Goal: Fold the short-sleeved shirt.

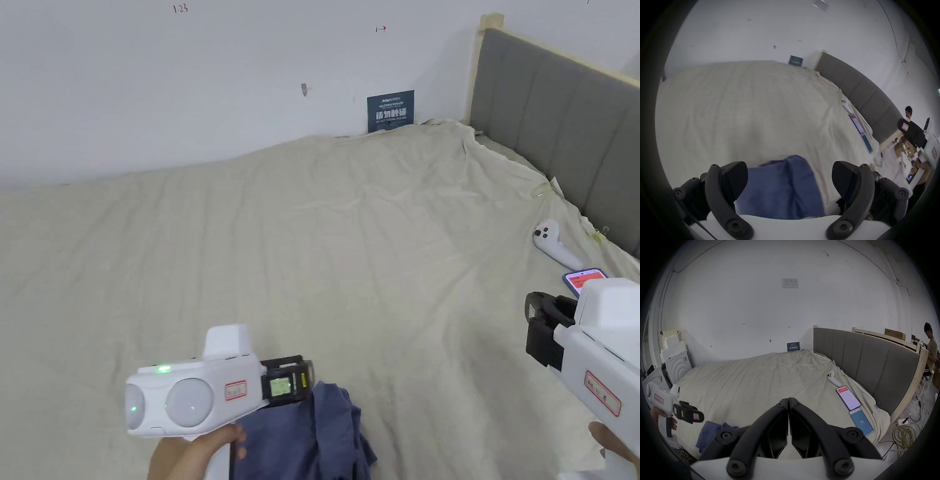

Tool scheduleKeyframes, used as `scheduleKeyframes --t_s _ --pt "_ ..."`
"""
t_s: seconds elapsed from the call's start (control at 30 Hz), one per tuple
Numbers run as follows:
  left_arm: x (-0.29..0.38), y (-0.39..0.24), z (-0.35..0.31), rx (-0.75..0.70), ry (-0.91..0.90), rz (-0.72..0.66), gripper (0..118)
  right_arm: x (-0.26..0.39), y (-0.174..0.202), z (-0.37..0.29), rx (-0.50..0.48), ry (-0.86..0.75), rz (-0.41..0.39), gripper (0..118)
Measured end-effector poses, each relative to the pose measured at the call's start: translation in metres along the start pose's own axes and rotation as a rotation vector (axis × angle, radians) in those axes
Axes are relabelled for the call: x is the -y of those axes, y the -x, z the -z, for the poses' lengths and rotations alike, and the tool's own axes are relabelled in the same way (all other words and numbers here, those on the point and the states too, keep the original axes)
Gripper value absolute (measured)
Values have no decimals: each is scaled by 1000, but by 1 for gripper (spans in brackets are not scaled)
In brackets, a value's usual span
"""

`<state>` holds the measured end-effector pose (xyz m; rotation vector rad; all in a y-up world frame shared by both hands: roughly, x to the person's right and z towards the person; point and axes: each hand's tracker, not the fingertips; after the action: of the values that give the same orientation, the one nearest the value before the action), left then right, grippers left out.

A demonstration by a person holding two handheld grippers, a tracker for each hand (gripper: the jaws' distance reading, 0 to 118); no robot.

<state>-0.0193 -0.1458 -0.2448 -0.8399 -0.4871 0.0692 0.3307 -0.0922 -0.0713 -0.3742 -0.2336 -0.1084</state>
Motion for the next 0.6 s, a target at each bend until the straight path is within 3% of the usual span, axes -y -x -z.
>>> scheduleKeyframes --t_s 0.1,0.17,0.27,0.33,0.37,0.6 --pt "9 16 -1 -62 -3 14 105 0 2 0 -3 2 -1 0" --pt "22 23 -2 -109 -87 24 78 1 4 1 -6 4 -4 0" --pt "45 30 0 -117 -156 48 21 4 -3 7 -9 5 -1 0" --pt "59 31 3 -109 -168 51 5 3 1 6 -9 5 4 0" --pt "62 31 6 -108 -163 48 0 3 2 6 -10 5 6 0" --pt "93 6 45 -25 -80 60 0 7 1 7 -10 14 10 0"
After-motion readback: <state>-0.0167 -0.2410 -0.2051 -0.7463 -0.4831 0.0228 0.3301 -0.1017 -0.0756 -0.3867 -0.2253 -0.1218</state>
